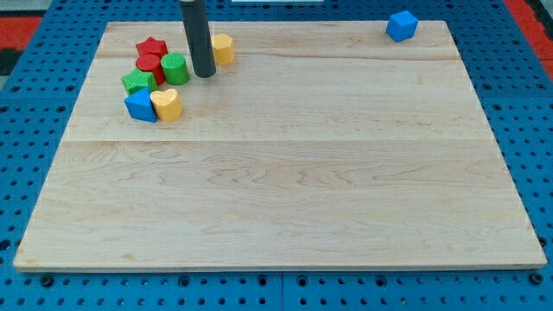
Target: Move the yellow hexagon to the blue cube
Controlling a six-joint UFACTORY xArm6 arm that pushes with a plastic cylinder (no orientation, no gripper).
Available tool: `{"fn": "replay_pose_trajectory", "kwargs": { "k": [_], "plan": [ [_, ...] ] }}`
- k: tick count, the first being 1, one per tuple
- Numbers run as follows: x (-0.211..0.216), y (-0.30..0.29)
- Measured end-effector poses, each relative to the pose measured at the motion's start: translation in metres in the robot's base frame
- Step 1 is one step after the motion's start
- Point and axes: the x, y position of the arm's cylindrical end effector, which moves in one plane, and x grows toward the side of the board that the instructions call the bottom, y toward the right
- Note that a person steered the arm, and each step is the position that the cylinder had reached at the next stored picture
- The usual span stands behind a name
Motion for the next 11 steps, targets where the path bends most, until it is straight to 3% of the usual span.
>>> {"fn": "replay_pose_trajectory", "kwargs": {
  "k": [4,7,11],
  "plan": [
    [-0.060,-0.001],
    [-0.081,0.100],
    [-0.073,0.211]
  ]
}}
